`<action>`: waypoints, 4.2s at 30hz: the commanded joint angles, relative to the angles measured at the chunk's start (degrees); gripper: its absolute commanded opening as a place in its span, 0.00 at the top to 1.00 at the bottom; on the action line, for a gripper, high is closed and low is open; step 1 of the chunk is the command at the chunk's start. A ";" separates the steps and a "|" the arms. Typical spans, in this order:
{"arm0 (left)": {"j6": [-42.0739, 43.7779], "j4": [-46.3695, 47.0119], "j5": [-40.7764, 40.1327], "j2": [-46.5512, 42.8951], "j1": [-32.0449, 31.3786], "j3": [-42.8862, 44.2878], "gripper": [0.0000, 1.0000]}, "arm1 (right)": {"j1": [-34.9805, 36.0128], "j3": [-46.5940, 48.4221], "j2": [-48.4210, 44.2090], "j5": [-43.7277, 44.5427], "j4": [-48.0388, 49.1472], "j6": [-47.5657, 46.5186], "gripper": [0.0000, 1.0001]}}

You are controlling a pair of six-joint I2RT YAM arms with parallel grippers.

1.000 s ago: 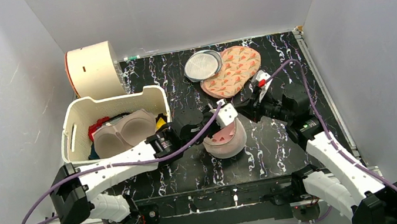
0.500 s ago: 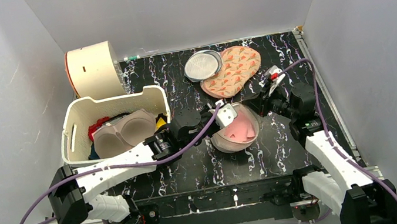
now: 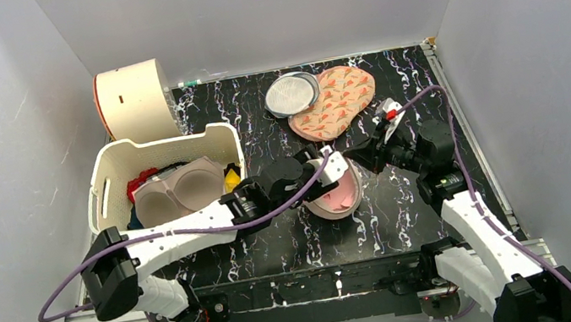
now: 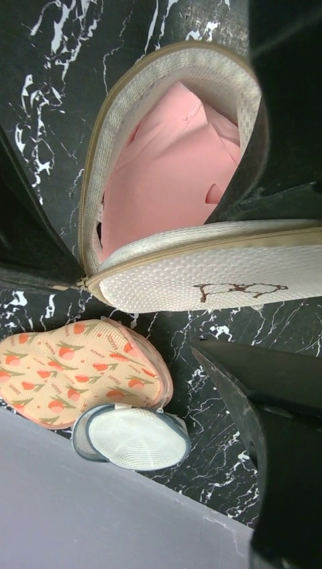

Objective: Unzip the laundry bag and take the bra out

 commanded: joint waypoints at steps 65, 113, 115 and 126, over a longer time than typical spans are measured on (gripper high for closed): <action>-1.39 9.88 -7.56 -13.65 -5.68 -4.05 1.00 | -2.19 14.33 11.26 2.95 -6.84 1.43 0.03; -17.31 -5.03 -6.13 -4.82 4.15 7.20 1.00 | 13.39 12.10 3.34 31.68 -49.36 30.77 0.49; -18.29 -5.42 -4.92 -4.85 4.85 7.47 1.00 | 13.41 10.85 2.75 32.30 -49.60 31.83 0.49; -18.45 -8.17 -10.81 -2.33 8.23 9.34 0.94 | 13.43 5.24 -2.27 36.10 -48.71 32.80 0.68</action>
